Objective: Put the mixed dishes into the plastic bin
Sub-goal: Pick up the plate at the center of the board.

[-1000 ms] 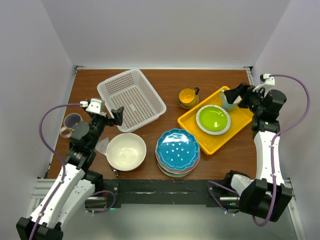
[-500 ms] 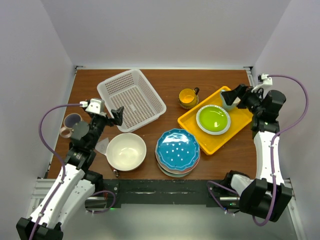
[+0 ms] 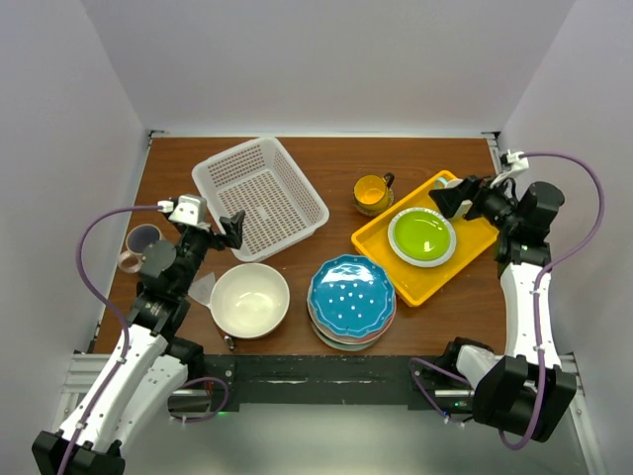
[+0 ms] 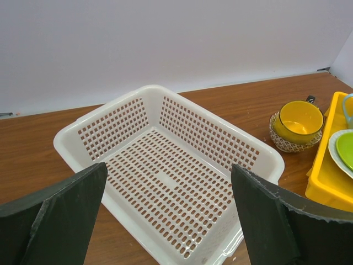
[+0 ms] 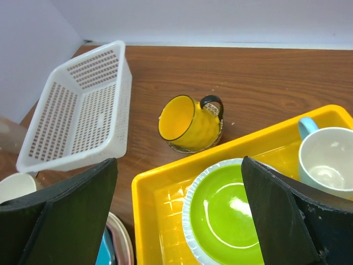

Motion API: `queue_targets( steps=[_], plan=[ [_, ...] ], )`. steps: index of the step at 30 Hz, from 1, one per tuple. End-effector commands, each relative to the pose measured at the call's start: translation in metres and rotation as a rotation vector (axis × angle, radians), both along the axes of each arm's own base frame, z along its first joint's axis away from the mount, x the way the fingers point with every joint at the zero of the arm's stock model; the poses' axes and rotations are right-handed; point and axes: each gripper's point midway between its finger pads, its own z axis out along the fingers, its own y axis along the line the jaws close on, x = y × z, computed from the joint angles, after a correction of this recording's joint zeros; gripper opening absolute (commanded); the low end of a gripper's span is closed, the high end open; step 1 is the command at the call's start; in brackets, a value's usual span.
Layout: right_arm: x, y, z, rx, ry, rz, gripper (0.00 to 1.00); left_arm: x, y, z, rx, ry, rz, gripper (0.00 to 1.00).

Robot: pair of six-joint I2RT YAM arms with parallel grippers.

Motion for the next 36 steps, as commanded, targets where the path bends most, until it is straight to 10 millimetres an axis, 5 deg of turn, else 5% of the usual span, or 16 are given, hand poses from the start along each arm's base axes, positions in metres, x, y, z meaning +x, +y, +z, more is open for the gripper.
queue_targets(
  steps=[1, 17, 26, 28, 36],
  plan=[
    [-0.009, 0.013, 0.012, -0.044, -0.093, 0.1, 0.98, -0.001, 0.0, 0.02, -0.006, -0.067, -0.009, 1.0],
    [-0.026, 0.054, 0.015, -0.258, -0.085, 0.295, 0.98, -0.006, -0.006, 0.027, -0.06, -0.066, -0.04, 1.0],
    [-0.051, 0.072, -0.015, -0.432, 0.009, 0.515, 0.98, -0.009, -0.026, 0.026, -0.186, 0.104, -0.12, 1.0],
    [-0.056, 0.077, -0.026, -0.457, 0.046, 0.552, 0.98, -0.011, -0.029, 0.009, -0.183, 0.208, -0.124, 1.0],
    [-0.074, 0.123, -0.065, -0.53, 0.145, 0.683, 0.98, -0.033, -0.053, 0.005, -0.241, 0.317, -0.268, 1.0]
  ],
)
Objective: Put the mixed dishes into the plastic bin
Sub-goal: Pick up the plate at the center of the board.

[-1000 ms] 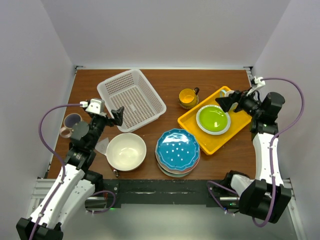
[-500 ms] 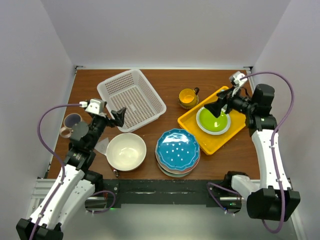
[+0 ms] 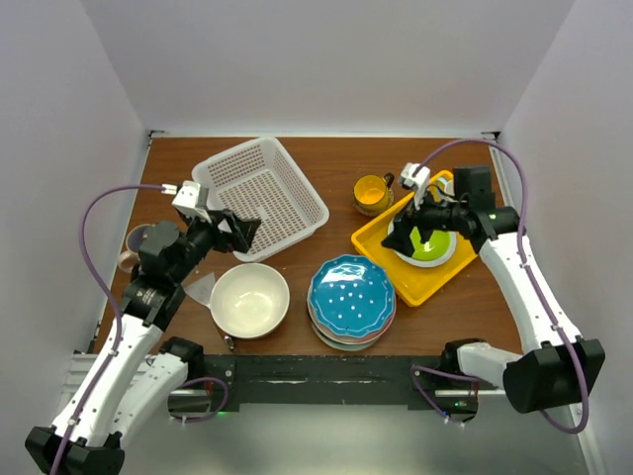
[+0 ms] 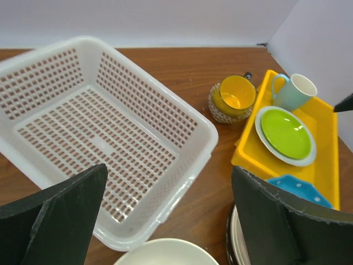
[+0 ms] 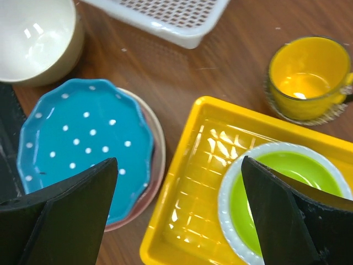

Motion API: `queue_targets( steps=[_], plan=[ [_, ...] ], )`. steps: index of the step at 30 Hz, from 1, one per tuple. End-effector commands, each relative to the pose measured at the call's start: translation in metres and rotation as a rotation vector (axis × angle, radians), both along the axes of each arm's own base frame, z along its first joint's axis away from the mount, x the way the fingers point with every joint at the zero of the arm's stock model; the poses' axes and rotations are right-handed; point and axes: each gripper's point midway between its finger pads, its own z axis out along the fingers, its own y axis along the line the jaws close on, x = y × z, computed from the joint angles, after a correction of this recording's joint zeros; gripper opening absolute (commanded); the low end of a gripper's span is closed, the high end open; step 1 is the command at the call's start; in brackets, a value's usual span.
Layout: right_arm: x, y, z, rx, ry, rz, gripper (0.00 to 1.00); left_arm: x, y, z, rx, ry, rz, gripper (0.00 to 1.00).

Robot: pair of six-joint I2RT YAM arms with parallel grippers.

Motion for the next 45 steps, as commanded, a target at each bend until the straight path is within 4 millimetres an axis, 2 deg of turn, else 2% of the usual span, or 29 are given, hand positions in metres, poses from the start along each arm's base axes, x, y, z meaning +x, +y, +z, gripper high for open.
queue_targets(
  steps=[1, 3, 5, 10, 13, 16, 21, 29, 30, 31, 34, 35, 45],
  plan=[
    [-0.01, 0.015, -0.019, -0.087, 0.024, 0.052, 0.98, -0.021, -0.018, 0.005, -0.069, 0.062, -0.12, 1.0],
    [-0.017, 0.027, -0.03, -0.115, 0.044, 0.096, 0.98, -0.028, -0.025, 0.0, -0.087, 0.093, -0.164, 1.0],
    [-0.021, 0.036, -0.038, -0.156, 0.044, 0.128, 0.93, -0.031, -0.029, -0.008, -0.1, 0.137, -0.185, 1.0],
    [-0.016, 0.047, -0.061, -0.246, 0.061, 0.181, 0.77, -0.042, -0.042, -0.035, -0.104, 0.257, -0.27, 1.0],
    [-0.01, 0.052, -0.075, -0.305, 0.054, 0.202, 0.68, -0.047, -0.05, -0.045, -0.111, 0.307, -0.321, 1.0],
    [-0.008, 0.058, -0.084, -0.338, 0.057, 0.23, 0.6, -0.051, -0.054, -0.051, -0.109, 0.339, -0.356, 1.0],
    [-0.006, 0.064, -0.092, -0.342, 0.073, 0.25, 0.55, -0.056, -0.057, -0.059, -0.108, 0.368, -0.379, 1.0],
    [-0.013, 0.078, -0.104, -0.307, 0.139, 0.308, 0.36, -0.06, -0.063, -0.068, -0.116, 0.398, -0.411, 0.96],
    [-0.013, 0.078, -0.104, -0.304, 0.138, 0.31, 0.33, -0.06, -0.063, -0.069, -0.115, 0.402, -0.414, 0.95],
    [-0.013, 0.079, -0.104, -0.301, 0.141, 0.312, 0.25, -0.061, -0.064, -0.07, -0.115, 0.405, -0.418, 0.95],
    [-0.014, 0.081, -0.1, -0.29, 0.133, 0.32, 0.09, -0.062, -0.066, -0.074, -0.114, 0.417, -0.43, 0.94],
    [-0.014, 0.081, -0.098, -0.286, 0.13, 0.325, 0.0, -0.064, -0.068, -0.074, -0.115, 0.42, -0.44, 0.94],
    [-0.018, 0.079, -0.06, -0.212, 0.061, 0.362, 0.0, -0.066, -0.087, -0.077, -0.088, 0.444, -0.482, 0.93]
  ],
)
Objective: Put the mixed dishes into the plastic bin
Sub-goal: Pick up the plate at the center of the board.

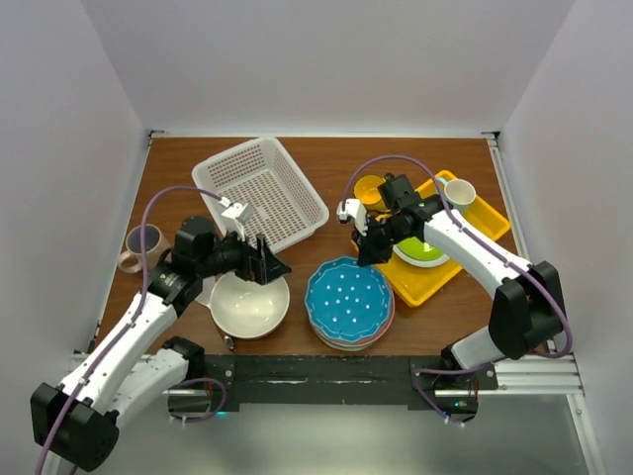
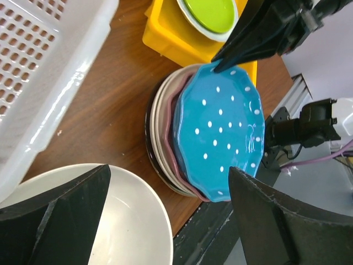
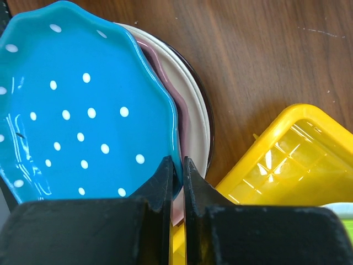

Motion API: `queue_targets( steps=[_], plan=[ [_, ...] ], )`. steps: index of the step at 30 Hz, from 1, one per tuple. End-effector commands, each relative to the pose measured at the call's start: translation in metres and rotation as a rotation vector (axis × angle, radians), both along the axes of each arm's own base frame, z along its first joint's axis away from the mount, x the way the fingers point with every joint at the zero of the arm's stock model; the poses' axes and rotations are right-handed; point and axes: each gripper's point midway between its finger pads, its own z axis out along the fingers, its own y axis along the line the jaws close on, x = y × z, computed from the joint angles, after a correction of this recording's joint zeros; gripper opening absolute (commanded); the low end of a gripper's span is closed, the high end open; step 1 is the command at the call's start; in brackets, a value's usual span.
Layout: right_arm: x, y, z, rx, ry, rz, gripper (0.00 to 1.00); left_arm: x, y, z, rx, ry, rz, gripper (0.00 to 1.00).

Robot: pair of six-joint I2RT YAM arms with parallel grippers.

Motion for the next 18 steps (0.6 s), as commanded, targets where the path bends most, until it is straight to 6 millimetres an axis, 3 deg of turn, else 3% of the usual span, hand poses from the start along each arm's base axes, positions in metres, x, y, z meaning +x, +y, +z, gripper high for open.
queue_targets(
  steps=[1, 12, 18],
  plan=[
    [0.013, 0.004, 0.052, 0.122, -0.131, 0.038, 0.0, -0.002, -0.017, 0.01, -0.013, -0.023, -0.039, 0.93],
    [0.014, -0.004, 0.08, 0.239, -0.142, 0.032, 0.0, 0.005, -0.05, 0.014, 0.036, -0.036, -0.068, 0.93],
    [0.01, -0.004, 0.095, 0.295, -0.158, 0.029, 0.0, 0.0, -0.082, 0.01, 0.024, -0.029, -0.11, 0.94]
  ],
)
